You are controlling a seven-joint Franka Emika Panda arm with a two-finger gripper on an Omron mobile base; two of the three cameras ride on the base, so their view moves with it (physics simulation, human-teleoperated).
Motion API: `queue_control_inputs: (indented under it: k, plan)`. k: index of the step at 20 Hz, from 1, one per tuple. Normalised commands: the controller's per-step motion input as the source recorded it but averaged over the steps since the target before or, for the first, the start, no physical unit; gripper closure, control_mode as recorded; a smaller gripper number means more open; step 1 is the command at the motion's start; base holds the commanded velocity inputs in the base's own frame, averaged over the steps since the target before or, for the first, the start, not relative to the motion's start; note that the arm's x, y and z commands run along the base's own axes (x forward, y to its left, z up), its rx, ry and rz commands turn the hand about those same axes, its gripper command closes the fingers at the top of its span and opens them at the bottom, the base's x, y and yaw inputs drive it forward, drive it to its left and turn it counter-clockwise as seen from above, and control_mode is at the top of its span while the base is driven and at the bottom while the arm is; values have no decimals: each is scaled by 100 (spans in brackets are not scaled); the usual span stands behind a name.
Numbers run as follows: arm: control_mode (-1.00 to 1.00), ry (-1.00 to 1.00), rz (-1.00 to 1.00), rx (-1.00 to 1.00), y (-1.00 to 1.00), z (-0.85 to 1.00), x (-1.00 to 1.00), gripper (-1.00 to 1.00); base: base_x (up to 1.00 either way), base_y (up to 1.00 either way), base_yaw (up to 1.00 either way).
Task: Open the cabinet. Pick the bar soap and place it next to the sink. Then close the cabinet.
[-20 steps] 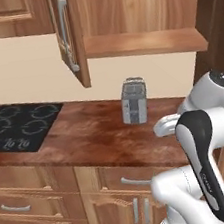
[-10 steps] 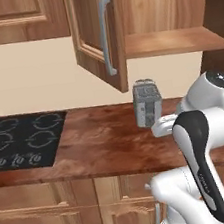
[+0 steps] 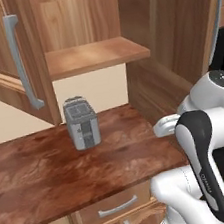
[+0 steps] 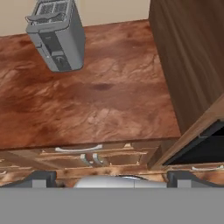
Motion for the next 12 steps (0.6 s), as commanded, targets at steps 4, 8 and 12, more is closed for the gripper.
queue_control_inputs:
  k: [4,8,12]
  plan:
    - [100,0,0,0,0,0,0,-100,43,34,-6]
    - [100,0,0,0,0,0,0,-100,30,47,1]
    - [100,0,0,0,0,0,0,-100,9,50,5]
